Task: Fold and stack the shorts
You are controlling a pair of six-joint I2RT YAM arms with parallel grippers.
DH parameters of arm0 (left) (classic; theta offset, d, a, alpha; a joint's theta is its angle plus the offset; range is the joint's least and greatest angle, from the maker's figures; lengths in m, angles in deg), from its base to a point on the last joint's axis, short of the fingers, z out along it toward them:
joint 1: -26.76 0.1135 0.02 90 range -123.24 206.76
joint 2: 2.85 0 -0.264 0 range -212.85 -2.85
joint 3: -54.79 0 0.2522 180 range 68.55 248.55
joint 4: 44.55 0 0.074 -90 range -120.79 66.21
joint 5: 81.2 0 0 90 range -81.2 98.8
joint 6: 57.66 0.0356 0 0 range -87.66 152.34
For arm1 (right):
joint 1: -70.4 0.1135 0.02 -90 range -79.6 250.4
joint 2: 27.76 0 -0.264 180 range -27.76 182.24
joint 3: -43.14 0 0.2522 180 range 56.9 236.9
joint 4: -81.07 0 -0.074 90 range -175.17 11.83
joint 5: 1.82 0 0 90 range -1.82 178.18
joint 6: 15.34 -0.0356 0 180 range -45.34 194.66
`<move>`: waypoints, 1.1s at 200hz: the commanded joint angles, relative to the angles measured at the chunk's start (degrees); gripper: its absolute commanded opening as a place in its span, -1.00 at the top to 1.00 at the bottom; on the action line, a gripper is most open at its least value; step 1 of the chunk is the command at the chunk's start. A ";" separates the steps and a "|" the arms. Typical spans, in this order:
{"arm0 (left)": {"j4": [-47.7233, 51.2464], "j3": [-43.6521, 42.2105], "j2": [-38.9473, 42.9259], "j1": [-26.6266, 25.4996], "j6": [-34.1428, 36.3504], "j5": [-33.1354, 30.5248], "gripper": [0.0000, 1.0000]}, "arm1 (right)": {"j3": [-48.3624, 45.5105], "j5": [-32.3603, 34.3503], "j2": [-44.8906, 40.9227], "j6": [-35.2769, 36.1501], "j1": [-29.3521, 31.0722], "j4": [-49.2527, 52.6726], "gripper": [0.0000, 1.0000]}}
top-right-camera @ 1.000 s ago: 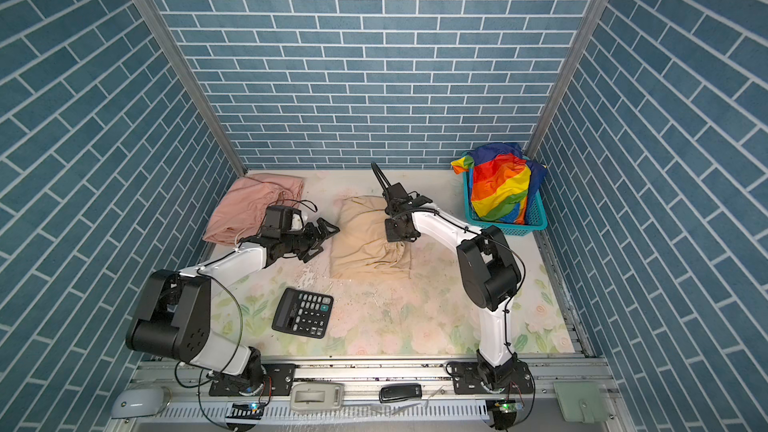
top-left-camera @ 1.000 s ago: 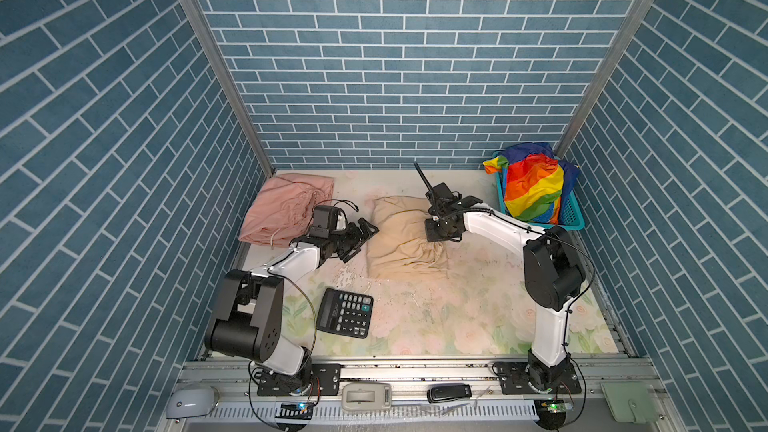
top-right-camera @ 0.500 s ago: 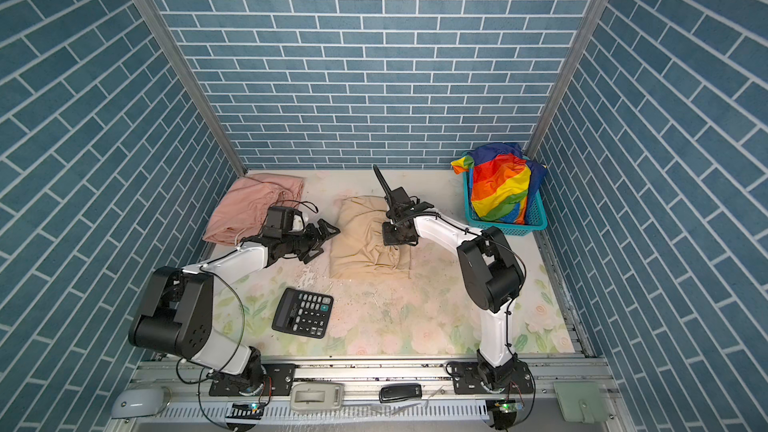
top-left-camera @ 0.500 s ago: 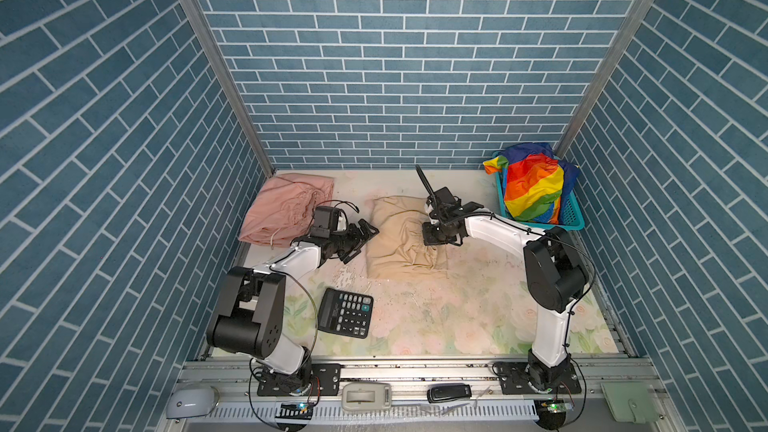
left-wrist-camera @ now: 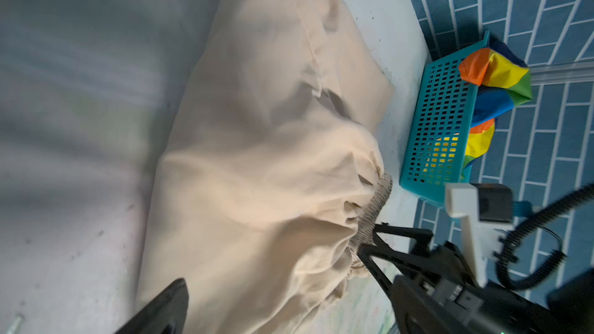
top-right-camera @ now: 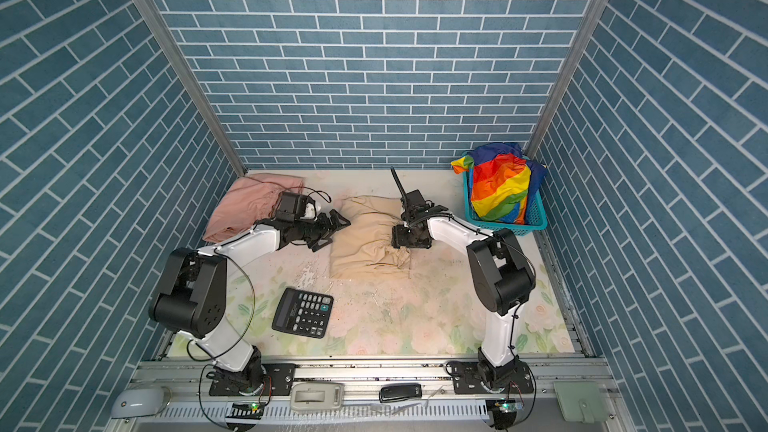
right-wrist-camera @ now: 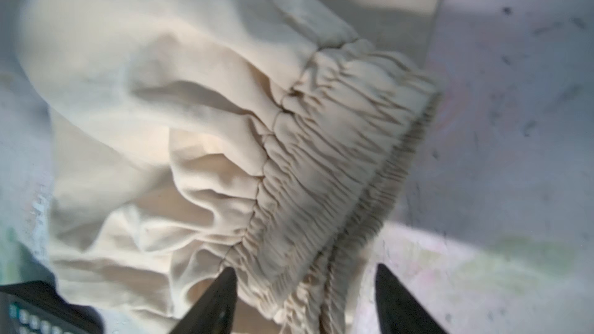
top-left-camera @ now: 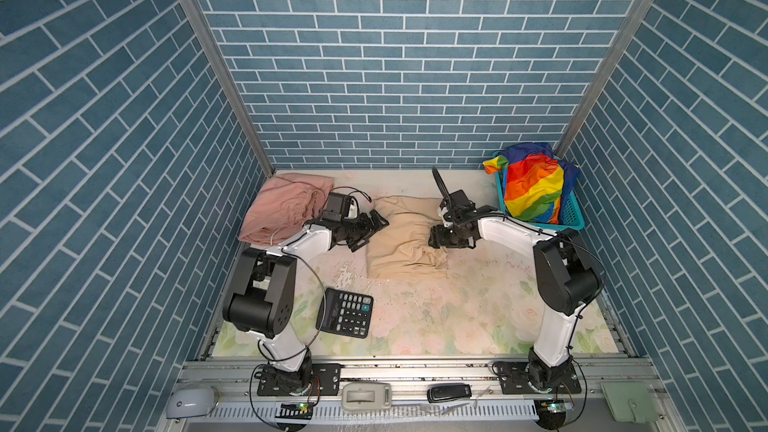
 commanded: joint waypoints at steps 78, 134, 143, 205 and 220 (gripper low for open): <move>22.64 14.29 -14.13 -0.15 18.86 -4.81 -0.99 | -6.20 -1.10 -12.78 1.43 -8.19 1.91 -0.97; 21.47 15.22 -19.12 -1.10 19.38 -3.63 -0.60 | -7.99 -2.70 -13.71 0.23 -8.21 -0.91 -0.97; 21.02 15.26 -19.76 -1.36 19.37 -3.40 -0.37 | -8.12 -2.50 -14.01 0.21 -8.22 -1.03 -0.97; 28.96 23.21 -21.11 -1.35 25.05 -7.40 1.00 | -8.72 -3.26 -15.73 -0.36 -8.21 -2.54 -0.97; 36.73 28.89 -20.88 -0.87 28.71 -13.10 1.00 | -9.27 -4.70 -15.80 -1.46 -8.16 -3.93 -0.97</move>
